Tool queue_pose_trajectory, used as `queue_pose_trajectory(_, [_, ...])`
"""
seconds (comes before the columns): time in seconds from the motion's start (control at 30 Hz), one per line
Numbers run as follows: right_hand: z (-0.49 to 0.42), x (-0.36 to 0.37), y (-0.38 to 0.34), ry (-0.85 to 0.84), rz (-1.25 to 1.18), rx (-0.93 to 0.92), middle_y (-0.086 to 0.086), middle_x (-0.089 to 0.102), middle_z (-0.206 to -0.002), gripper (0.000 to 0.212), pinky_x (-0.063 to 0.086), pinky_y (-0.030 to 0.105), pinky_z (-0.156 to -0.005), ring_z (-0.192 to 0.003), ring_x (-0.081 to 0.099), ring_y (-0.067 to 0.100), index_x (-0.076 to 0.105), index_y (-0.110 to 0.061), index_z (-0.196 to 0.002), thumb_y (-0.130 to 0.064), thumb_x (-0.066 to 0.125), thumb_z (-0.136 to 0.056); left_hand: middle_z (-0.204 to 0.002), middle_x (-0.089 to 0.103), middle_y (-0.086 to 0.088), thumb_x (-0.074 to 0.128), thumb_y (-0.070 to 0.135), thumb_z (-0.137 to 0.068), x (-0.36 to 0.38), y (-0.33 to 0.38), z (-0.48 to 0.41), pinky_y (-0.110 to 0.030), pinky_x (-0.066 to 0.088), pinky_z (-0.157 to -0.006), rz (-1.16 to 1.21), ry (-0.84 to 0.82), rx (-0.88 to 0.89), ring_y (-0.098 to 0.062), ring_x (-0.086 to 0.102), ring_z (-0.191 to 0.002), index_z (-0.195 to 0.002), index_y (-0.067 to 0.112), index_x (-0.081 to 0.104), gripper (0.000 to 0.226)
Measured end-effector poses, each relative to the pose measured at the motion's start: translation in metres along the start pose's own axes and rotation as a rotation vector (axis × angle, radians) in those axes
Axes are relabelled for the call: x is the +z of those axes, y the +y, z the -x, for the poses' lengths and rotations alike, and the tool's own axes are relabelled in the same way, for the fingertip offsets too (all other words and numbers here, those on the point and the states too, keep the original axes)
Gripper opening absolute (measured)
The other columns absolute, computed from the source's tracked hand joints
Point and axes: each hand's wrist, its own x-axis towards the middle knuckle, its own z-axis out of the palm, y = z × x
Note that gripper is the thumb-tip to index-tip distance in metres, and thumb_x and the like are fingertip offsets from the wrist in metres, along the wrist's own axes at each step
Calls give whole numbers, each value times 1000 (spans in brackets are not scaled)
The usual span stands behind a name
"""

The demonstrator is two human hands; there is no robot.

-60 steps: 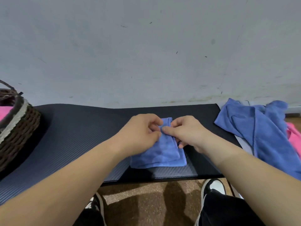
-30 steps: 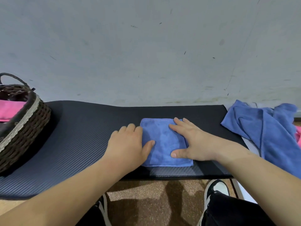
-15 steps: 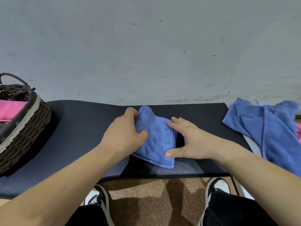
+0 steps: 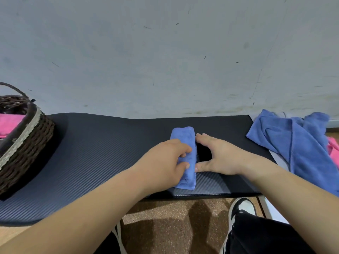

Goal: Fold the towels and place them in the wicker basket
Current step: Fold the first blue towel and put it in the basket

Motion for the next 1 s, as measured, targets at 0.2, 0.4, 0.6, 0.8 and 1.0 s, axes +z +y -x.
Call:
queue_pose_trajectory(0.2, [1,-6,0,40,-43,-14,-11,45,-156,64,31,35,-121,-151,30,12,42,-34,-151,-24,65,-93,-165,31,-10,46,48,-101,24,-4,-14,-40,22,-126,-347,43,192,-30,21,-155,-155,12,39,65])
queue_pose_trajectory(0.4, [-2,-2,-11,242,-131,41,-7,49,-154,54,37,25,-113,-141,46,11,38,-23,-157,-25,51,-104,-172,2,-2,10,64,-93,41,-10,-19,-30,-5,-128,-322,-69,142,-20,-11,-158,-164,20,13,83])
queue_pose_trajectory(0.6, [-7,-3,-14,267,-38,64,-8,68,-129,38,49,35,-100,-119,62,17,58,-24,-138,-30,54,-101,-140,45,5,59,76,-79,26,-2,-2,-36,46,-100,-210,187,-162,-20,45,-125,-140,27,46,79])
queue_pose_trajectory(0.8, [-7,-5,-8,258,-10,62,-5,57,-146,56,45,36,-108,-133,54,17,42,-28,-151,-30,60,-98,-91,54,9,66,75,-74,22,1,-4,-31,45,-66,6,54,-349,-10,55,-81,-90,25,48,55])
queue_pose_trajectory(1.0, [7,-11,-27,212,97,-144,-6,12,-170,89,27,33,-122,-157,8,11,30,-39,-157,-3,61,-83,-87,61,7,75,40,-76,3,4,6,-34,49,-62,119,54,-224,-15,61,-77,-102,26,44,43])
